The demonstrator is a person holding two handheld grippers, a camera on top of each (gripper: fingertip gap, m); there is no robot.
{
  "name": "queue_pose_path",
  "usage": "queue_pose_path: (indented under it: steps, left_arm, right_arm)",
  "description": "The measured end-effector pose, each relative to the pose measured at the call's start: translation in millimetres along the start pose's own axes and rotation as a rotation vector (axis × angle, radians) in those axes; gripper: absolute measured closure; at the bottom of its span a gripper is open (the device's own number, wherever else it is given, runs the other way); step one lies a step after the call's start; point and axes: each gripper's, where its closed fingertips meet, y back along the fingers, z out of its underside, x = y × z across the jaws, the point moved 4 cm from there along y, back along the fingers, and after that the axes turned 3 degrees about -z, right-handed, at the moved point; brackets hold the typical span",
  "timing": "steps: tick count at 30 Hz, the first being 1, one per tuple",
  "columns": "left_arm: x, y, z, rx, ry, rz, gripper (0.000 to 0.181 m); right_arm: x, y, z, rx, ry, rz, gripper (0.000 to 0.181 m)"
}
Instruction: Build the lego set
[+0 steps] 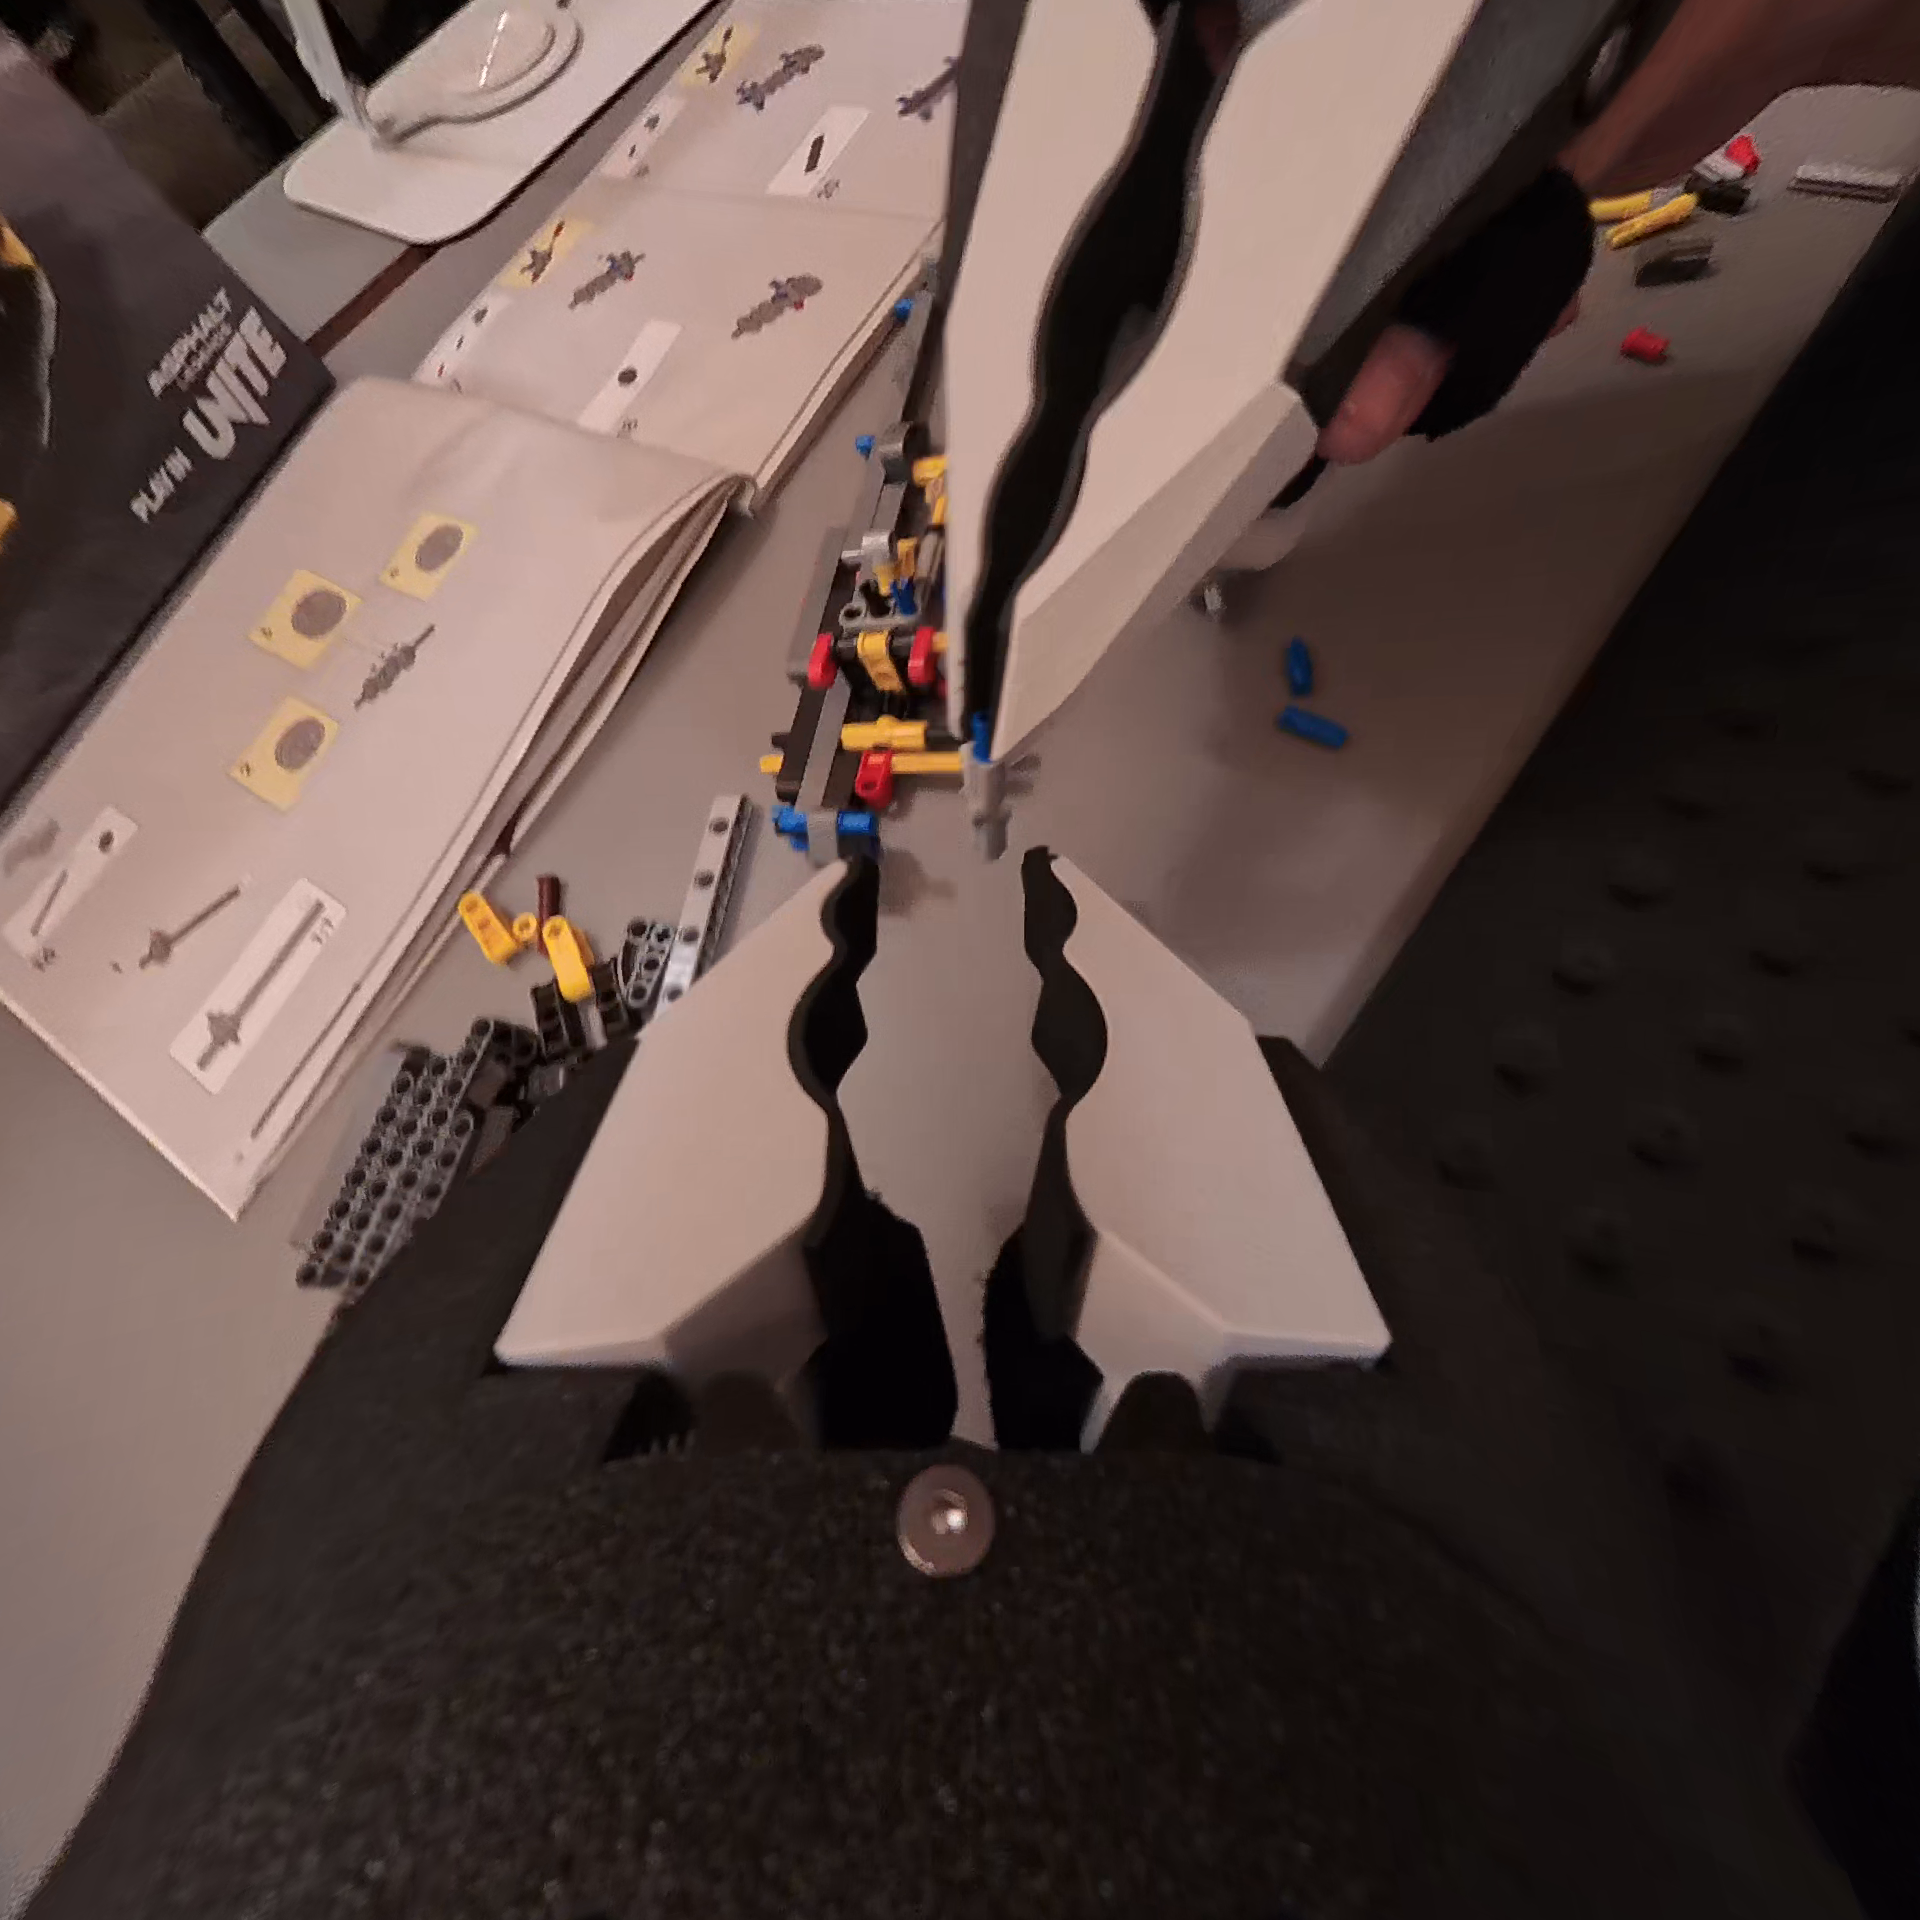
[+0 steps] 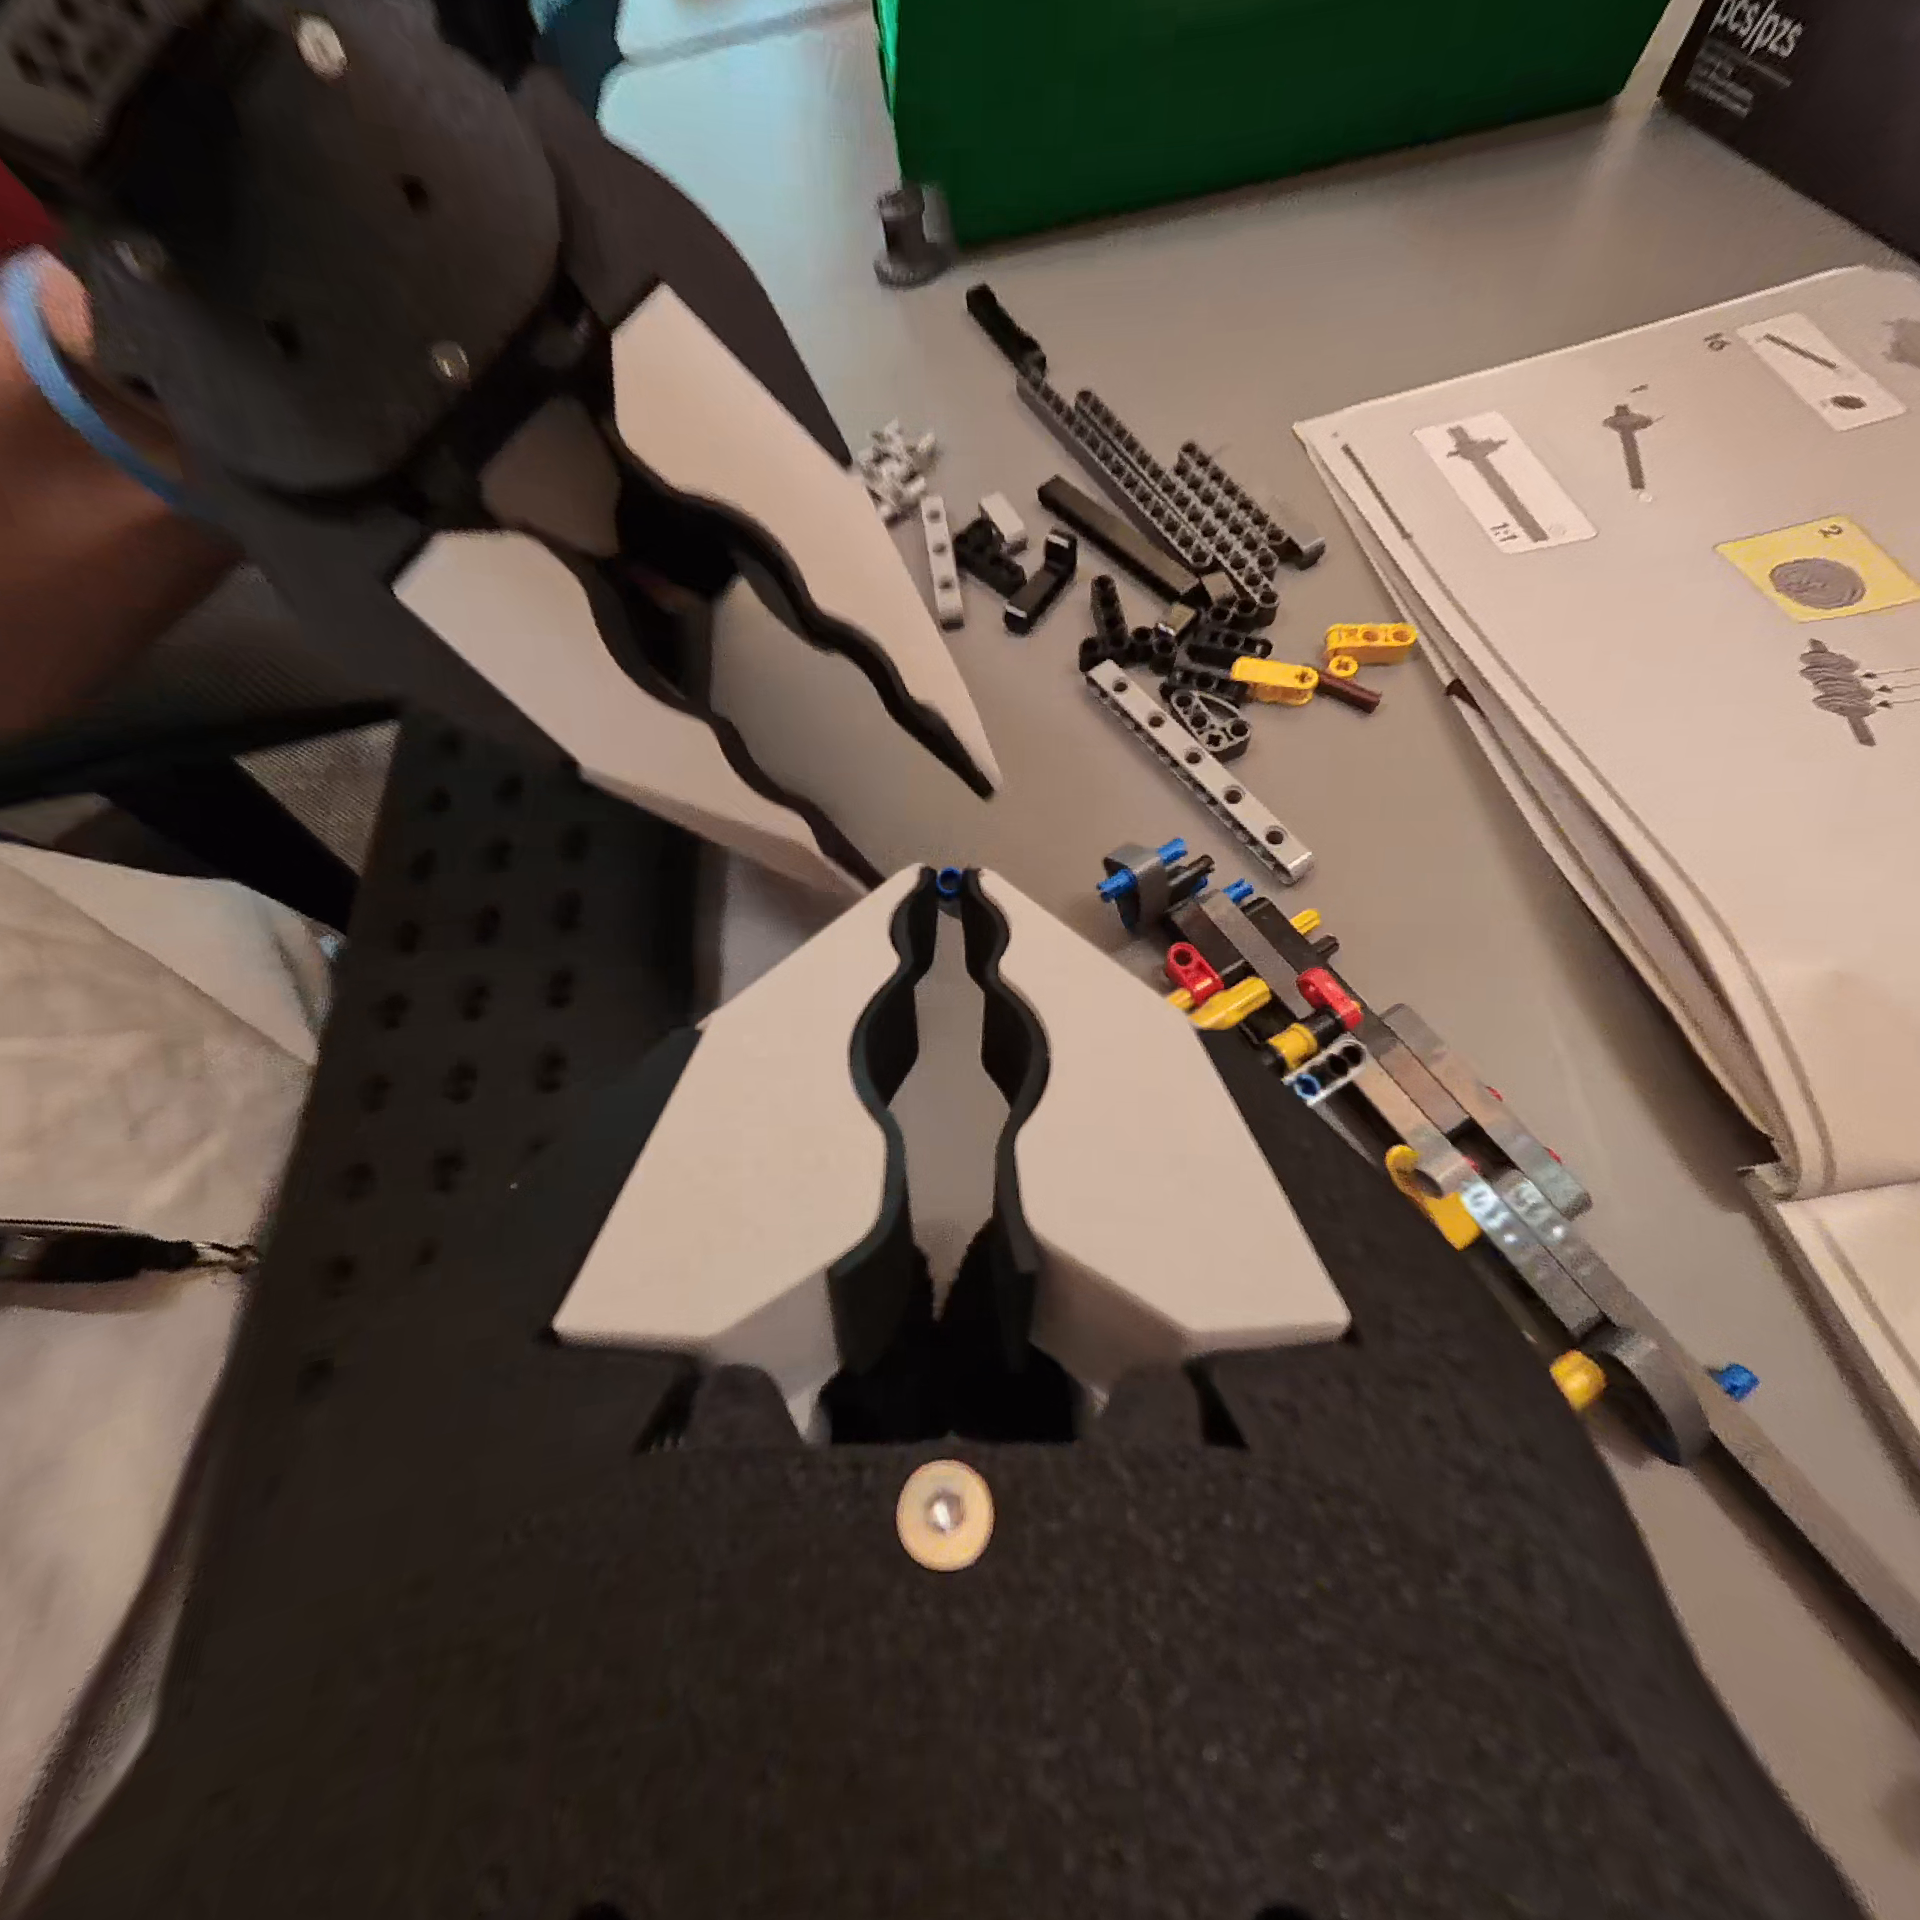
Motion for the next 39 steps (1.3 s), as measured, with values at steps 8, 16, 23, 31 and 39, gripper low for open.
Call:
queue_pose_path:
  steps: [8,16,23,31,39]
  left_arm:
    - [-29.1,-9.8,16.0,-0.050,-0.035,-0.030,0.159]
    - [-30.6,-43.8,17.5,-0.086,-0.037,0.110,0.161]
    - [-27.2,-46.2,14.6,-0.010,0.014,0.169,0.174]
    - [-48.0,-37.3,-16.6,0.015,0.004,0.216,0.174]
    - [-80.6,-39.6,-55.2,0.039,0.005,0.290,0.174]
  right_arm:
    - [-6.9,-12.3,29.1,-0.193,0.131,0.072,0.178]
    - [-11.1,-7.2,37.8,-0.234,0.098,0.097,0.177]
    - [-13.4,-4.7,59.3,-0.316,0.046,0.107,0.176]
    - [14.5,31.6,51.0,-0.179,0.007,0.203,0.167]
    - [50.7,43.9,45.9,-0.145,0.081,0.219,0.163]
